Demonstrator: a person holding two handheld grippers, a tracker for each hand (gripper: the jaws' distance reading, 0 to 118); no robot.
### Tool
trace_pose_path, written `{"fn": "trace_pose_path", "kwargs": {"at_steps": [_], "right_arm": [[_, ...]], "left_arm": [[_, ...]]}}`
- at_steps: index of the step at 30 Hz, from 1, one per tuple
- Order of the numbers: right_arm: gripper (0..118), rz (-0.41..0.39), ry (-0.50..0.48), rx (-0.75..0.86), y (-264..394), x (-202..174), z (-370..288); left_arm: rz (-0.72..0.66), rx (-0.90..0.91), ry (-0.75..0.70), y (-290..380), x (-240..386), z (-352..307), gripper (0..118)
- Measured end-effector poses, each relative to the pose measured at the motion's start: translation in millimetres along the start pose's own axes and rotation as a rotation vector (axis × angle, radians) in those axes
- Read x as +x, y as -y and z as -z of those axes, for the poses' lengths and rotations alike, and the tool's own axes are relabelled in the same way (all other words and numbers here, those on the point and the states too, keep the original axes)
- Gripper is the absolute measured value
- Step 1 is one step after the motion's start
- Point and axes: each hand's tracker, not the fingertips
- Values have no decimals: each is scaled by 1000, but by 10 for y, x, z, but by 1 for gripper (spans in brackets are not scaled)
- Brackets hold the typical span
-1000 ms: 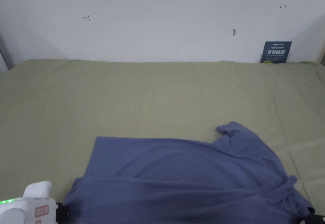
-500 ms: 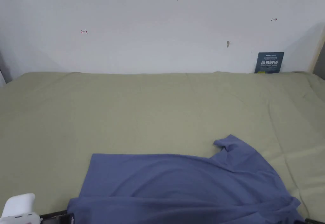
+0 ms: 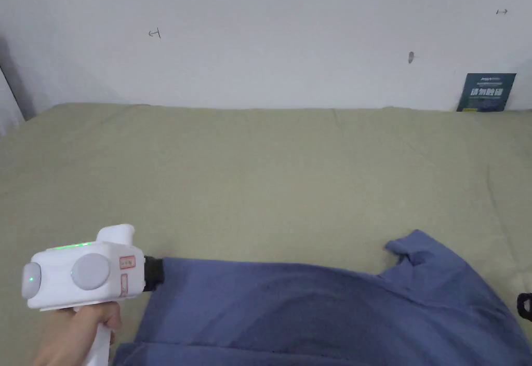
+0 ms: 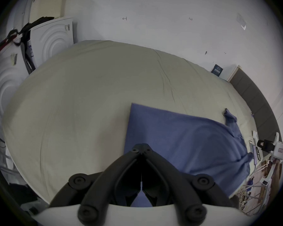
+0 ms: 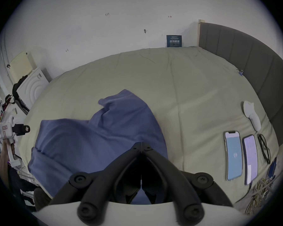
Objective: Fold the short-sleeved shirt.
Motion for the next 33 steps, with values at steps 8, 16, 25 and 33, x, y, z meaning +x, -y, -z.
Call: {"fn": "trace_pose_path", "kwargs": {"at_steps": [8, 16, 25, 33], "right_arm": [[0, 30, 33, -60, -266, 255, 504], [0, -15, 28, -112, -397, 294, 776], [118, -107, 23, -246, -458, 258, 1115], [5, -93, 47, -234, -381, 365, 1163]], "left_arm": [[77, -145, -91, -209, 114, 717, 116], [92, -124, -67, -271, 34, 847, 13], [90, -132, -60, -254, 77, 802, 4], [79, -140, -50, -269, 73, 778, 4]]}}
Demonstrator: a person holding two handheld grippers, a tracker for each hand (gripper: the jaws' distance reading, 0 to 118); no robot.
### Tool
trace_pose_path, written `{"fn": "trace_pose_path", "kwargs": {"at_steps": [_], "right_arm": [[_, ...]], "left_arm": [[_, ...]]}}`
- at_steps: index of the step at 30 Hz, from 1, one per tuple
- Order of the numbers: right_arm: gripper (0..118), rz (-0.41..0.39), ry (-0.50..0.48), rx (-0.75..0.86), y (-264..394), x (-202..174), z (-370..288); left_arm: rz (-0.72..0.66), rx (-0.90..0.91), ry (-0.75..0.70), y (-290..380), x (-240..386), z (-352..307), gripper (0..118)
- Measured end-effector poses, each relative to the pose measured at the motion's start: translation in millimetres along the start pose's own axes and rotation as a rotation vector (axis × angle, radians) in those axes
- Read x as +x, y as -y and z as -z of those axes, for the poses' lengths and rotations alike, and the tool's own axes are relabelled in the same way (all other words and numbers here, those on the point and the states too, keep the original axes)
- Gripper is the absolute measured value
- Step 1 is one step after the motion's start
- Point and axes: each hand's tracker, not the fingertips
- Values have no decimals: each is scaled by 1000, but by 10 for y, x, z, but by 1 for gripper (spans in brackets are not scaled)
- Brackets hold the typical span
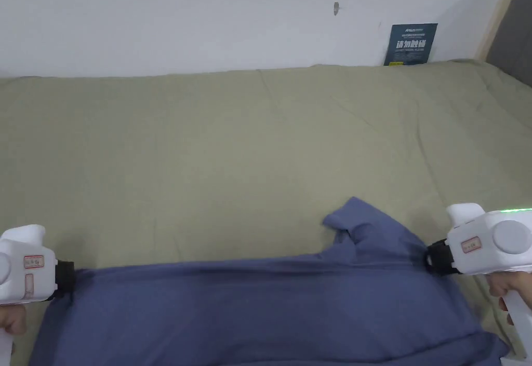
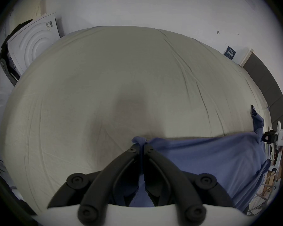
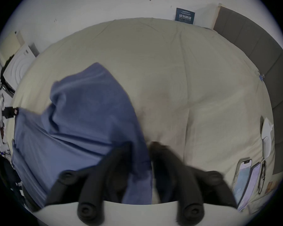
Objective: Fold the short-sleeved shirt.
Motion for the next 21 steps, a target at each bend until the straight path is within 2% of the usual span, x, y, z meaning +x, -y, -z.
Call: {"fn": "trace_pose_path", "kwargs": {"at_steps": [2, 6, 8, 16, 21], "right_arm": [[5, 30, -43, 39, 19, 20, -109], [5, 15, -45, 58, 40, 41, -316], [5, 50, -89, 81, 61, 70, -457], [5, 102, -139, 155, 376, 142, -1083], [5, 95, -164, 195, 701, 87, -1461]], "left_arm": [[6, 5, 4, 10, 6, -62, 4], [-9, 34, 14, 46, -29, -260, 4], [-22, 40, 26, 85, -41, -395, 4], [-41, 111, 45, 406, -107, -1077, 4], [-55, 146, 58, 740, -191, -1515, 4]]}}
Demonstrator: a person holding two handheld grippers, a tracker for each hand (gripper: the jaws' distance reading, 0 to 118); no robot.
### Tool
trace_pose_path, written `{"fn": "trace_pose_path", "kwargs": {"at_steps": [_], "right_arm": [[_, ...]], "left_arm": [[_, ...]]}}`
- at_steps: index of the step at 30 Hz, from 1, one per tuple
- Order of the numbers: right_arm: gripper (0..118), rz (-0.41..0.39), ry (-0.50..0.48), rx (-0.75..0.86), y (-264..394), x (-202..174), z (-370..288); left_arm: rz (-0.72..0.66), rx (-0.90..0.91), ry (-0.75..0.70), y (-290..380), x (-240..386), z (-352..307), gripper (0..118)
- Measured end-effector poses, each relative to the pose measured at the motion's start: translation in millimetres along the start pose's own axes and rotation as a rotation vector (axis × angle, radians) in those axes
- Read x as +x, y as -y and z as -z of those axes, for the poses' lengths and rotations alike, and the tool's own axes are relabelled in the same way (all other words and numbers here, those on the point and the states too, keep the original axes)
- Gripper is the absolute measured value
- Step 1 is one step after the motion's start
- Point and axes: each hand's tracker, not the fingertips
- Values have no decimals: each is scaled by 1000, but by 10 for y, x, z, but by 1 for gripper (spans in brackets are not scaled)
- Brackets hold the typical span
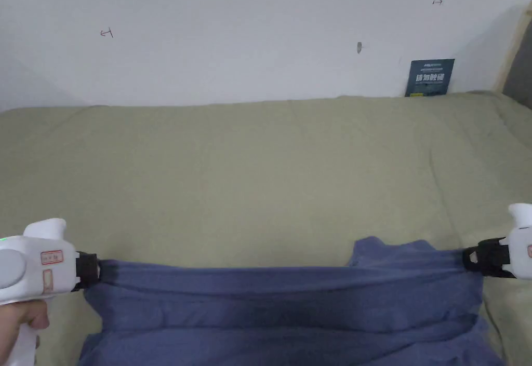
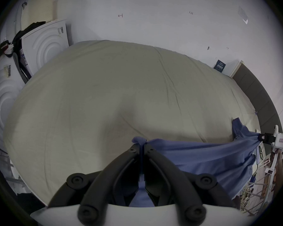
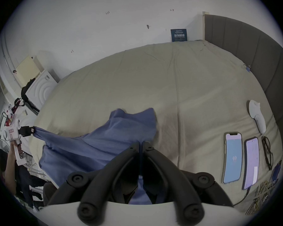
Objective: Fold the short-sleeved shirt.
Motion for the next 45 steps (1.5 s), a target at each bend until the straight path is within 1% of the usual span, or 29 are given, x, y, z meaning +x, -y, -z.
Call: {"fn": "trace_pose_path", "kwargs": {"at_steps": [2, 5, 7, 11, 13, 16, 18, 21, 25, 26, 27, 28, 29, 30, 31, 32, 33, 35, 36, 37, 38, 39, 40, 41, 42, 43, 44, 45], "right_arm": [[5, -7, -4, 11, 102, -20, -142], [5, 8, -15, 31, 267, -25, -338], [5, 0, -20, 34, 413, -52, -443], [5, 18, -35, 17, 801, -11, -566], [5, 30, -32, 4, 975, 29, -587], [5, 73, -34, -22, 1215, 87, -584], [5, 71, -32, -45, 1329, 99, -539], [5, 86, -31, -68, 1443, 134, -439], [5, 115, -29, -88, 1521, 217, -308], [7, 119, -34, -89, 1533, 230, -305], [22, 126, -33, -88, 1532, 221, -307], [56, 142, 7, -80, 1517, 195, -326], [106, 144, 22, -87, 1503, 181, -337], [118, 141, 4, -90, 1506, 180, -365], [117, 146, -1, -72, 1513, 152, -416], [117, 142, -3, -22, 1509, 100, -531], [117, 139, 6, -22, 1497, 54, -593], [116, 103, 47, 26, 1519, -44, -698], [115, 86, 39, 56, 1542, -123, -761], [111, 73, 53, 79, 1573, -226, -823], [96, 60, 71, 93, 1562, -419, -889], [74, 48, 68, 113, 1592, -549, -945], [49, 42, 52, 159, 1636, -682, -1008], [25, 31, 34, 182, 1672, -815, -1048], [18, 21, 17, 187, 1680, -897, -1038], [18, 12, 22, 188, 1698, -1005, -1028], [8, 9, 17, 205, 1729, -1115, -1040], [2, 13, 6, 210, 1749, -1207, -1050]], "left_arm": [[-7, 20, 6, 158, -32, -172, 4], [-17, 27, 21, 372, -92, -336, 4], [-26, 22, 25, 541, -134, -405, 4], [-26, -7, 47, 920, -239, -512, 4], [-28, -10, 49, 1080, -287, -537, 4], [-39, -31, 55, 1316, -342, -567, 4], [-42, -44, 44, 1427, -353, -547, 4], [-73, -67, 45, 1555, -440, -413, 4], [-69, -84, 45, 1641, -468, -358, 4], [-66, -84, 51, 1650, -474, -359, 7], [-69, -84, 56, 1649, -483, -361, 28], [-72, -86, 55, 1642, -481, -364, 70], [-74, -93, 22, 1640, -478, -365, 117], [-71, -103, 4, 1642, -483, -360, 118], [-68, -66, 3, 1647, -505, -432, 118], [-68, -67, -9, 1615, -517, -506, 118], [-65, -58, 3, 1606, -499, -556, 118], [-92, -42, 11, 1589, -505, -712, 118], [-113, -23, 31, 1588, -510, -782, 118], [-123, -6, 55, 1597, -538, -851, 118], [-132, 12, 66, 1610, -548, -924, 115], [-138, 27, 77, 1619, -554, -988, 108], [-140, 50, 89, 1631, -563, -1053, 88], [-141, 55, 101, 1638, -600, -1086, 49], [-139, 63, 107, 1645, -611, -1115, 33], [-133, 65, 107, 1641, -608, -1113, 33], [-134, 67, 97, 1646, -619, -1098, 5], [-145, 81, 107, 1625, -657, -1081, 5]]}}
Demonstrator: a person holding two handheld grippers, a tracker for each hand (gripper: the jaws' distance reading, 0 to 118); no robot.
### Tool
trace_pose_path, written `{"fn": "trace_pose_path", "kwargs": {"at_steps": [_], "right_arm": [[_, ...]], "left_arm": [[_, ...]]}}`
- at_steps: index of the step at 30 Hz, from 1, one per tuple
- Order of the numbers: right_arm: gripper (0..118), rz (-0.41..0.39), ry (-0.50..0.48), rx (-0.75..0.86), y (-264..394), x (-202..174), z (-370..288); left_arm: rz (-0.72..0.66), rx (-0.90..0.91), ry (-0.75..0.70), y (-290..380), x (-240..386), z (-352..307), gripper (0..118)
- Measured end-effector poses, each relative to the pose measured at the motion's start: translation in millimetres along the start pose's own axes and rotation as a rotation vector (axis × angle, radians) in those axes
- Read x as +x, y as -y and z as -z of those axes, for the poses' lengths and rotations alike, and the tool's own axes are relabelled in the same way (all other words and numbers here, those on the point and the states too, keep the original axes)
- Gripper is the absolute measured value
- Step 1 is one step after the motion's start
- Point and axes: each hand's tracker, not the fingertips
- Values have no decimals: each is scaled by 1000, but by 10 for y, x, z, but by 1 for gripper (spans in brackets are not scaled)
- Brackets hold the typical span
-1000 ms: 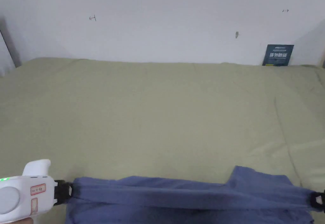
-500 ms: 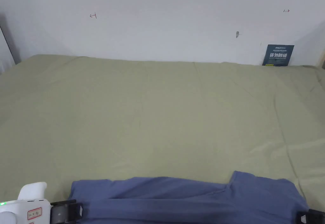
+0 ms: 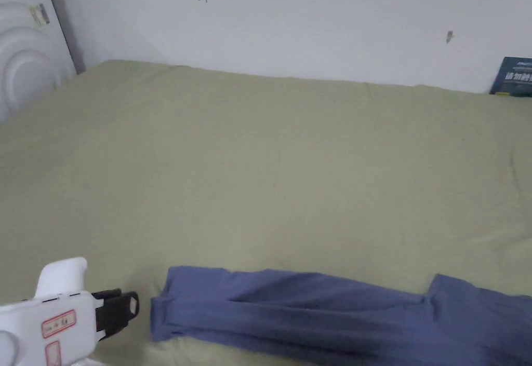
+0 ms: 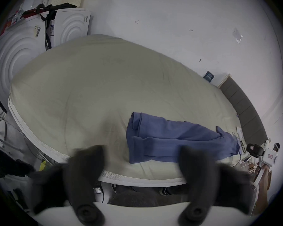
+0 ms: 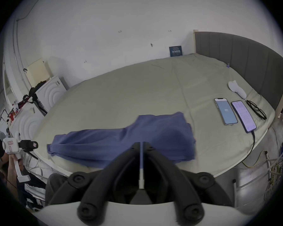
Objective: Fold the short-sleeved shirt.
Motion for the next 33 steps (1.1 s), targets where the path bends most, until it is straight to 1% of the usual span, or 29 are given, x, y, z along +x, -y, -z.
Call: {"fn": "trace_pose_path", "kwargs": {"at_steps": [1, 2, 5, 7, 8, 9, 10, 11, 14, 15, 16, 17, 18, 19, 20, 23, 25, 27, 29, 31, 33], "right_arm": [[1, 6, -37, 3, 7, -74, 16], [0, -3, -53, 5, 18, -153, 19], [0, -74, -50, -10, 33, -337, 48], [0, -93, -61, -11, 42, -415, 52], [0, -111, -79, -29, 37, -441, 70], [0, -121, -78, -24, 40, -524, 30], [0, -124, -82, -26, 50, -563, 30], [1, -132, -87, -34, 52, -591, 41], [1, -150, -84, -38, 40, -681, 32], [0, -150, -87, -47, 29, -690, 45], [1, -145, -85, -47, 29, -702, 54], [1, -145, -81, -46, 13, -753, 38], [1, -140, -82, -49, 3, -767, 42], [1, -134, -90, -54, -4, -779, 48], [0, -132, -84, -52, -4, -804, 49], [1, -140, -79, -61, -42, -834, 62], [1, -146, -79, -63, -57, -843, 61], [1, -148, -79, -67, -49, -864, 66], [1, -149, -79, -70, -49, -849, 74], [1, -147, -76, -75, -31, -862, 81], [1, -140, -87, -77, -15, -854, 87]], "left_arm": [[1, -29, 20, -21, -32, 28, 5], [-16, -23, 29, -34, -67, 58, 5], [-64, -43, 58, -113, -222, 204, 5], [-88, -70, 77, -215, -310, 297, 5], [-91, -68, 82, -229, -260, 299, 5], [-103, -78, 103, -263, -267, 344, 5], [-130, -134, 143, -305, -291, 424, 5], [-147, -135, 161, -337, -305, 479, 5], [-171, -217, 240, -525, -553, 762, 5], [-195, -227, 259, -551, -582, 825, 7], [-208, -210, 249, -559, -551, 850, 25], [-213, -214, 267, -589, -560, 899, 82], [-222, -244, 298, -613, -573, 964, 113], [-237, -298, 323, -625, -577, 1069, 115], [-248, -321, 374, -624, -568, 1098, 115], [-279, -385, 467, -626, -600, 1304, 115], [-285, -417, 470, -608, -615, 1414, 115], [-281, -491, 487, -565, -590, 1515, 115], [-279, -550, 550, -500, -553, 1618, 115], [-272, -542, 513, -487, -468, 1614, 115], [-271, -549, 513, -526, -457, 1599, 114]]}}
